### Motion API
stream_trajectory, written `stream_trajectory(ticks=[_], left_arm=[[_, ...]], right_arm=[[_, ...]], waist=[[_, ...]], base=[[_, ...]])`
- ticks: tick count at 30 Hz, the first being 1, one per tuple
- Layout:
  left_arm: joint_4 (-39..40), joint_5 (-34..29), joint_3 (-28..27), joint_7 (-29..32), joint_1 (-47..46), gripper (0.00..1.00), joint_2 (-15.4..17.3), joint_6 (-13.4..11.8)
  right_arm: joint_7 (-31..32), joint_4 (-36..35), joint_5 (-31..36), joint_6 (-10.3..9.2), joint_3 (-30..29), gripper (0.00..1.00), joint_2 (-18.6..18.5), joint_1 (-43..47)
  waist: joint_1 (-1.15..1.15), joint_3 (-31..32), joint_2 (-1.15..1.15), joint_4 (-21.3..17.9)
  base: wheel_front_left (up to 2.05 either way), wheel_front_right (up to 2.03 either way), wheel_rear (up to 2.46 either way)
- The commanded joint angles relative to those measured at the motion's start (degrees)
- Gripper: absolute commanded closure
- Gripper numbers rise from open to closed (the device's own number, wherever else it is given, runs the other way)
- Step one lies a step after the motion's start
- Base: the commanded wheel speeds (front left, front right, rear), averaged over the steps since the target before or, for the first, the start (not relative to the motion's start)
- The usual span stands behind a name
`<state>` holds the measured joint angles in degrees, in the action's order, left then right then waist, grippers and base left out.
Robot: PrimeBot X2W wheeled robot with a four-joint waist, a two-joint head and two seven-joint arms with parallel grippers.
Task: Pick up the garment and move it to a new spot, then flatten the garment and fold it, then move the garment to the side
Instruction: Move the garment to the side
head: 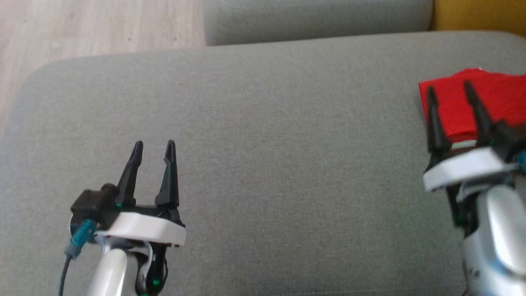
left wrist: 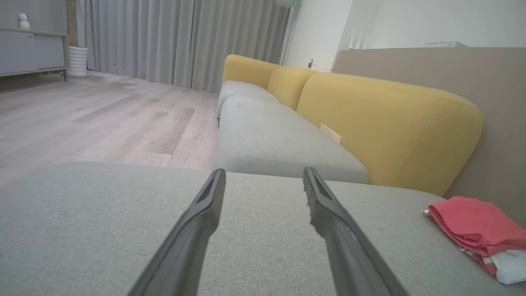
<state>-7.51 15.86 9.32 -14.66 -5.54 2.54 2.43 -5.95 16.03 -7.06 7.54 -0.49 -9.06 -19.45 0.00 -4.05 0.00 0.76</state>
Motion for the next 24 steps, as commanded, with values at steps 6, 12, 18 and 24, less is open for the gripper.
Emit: stream_trajectory(ticks=[6, 12, 18, 24], left_arm=[[2.79, -0.81, -1.59, -0.34, 1.09, 0.0, 0.33, -0.71], [3.51, -1.22, -1.41, -0.34, 3.41, 0.0, 0.33, -1.47], [3.65, -1.29, -1.47, -0.34, 4.78, 0.0, 0.33, -2.08], [5.38, -1.99, -2.03, -0.34, 5.26, 0.0, 0.33, -2.84]], right_arm=[[-6.61, -3.08, 0.79, -0.05, 1.83, 0.0, 4.35, 6.73], [-8.57, -2.59, -0.62, -0.05, 0.21, 0.0, 6.11, 12.2], [-9.0, -2.13, -3.8, -0.05, 2.35, 0.0, 6.16, 14.56], [-9.03, -3.19, -4.0, -0.05, 1.98, 0.0, 6.17, 14.5]], waist=[[0.0, 3.44, 0.0, 1.58], [0.0, 4.74, 0.0, 2.11], [0.0, 5.36, 0.0, 2.01], [0.0, 5.18, 0.0, 1.72]], base=[[0.0, 0.0, 0.0], [0.0, 0.0, 0.0], [0.0, 0.0, 0.0], [0.0, 0.0, 0.0]])
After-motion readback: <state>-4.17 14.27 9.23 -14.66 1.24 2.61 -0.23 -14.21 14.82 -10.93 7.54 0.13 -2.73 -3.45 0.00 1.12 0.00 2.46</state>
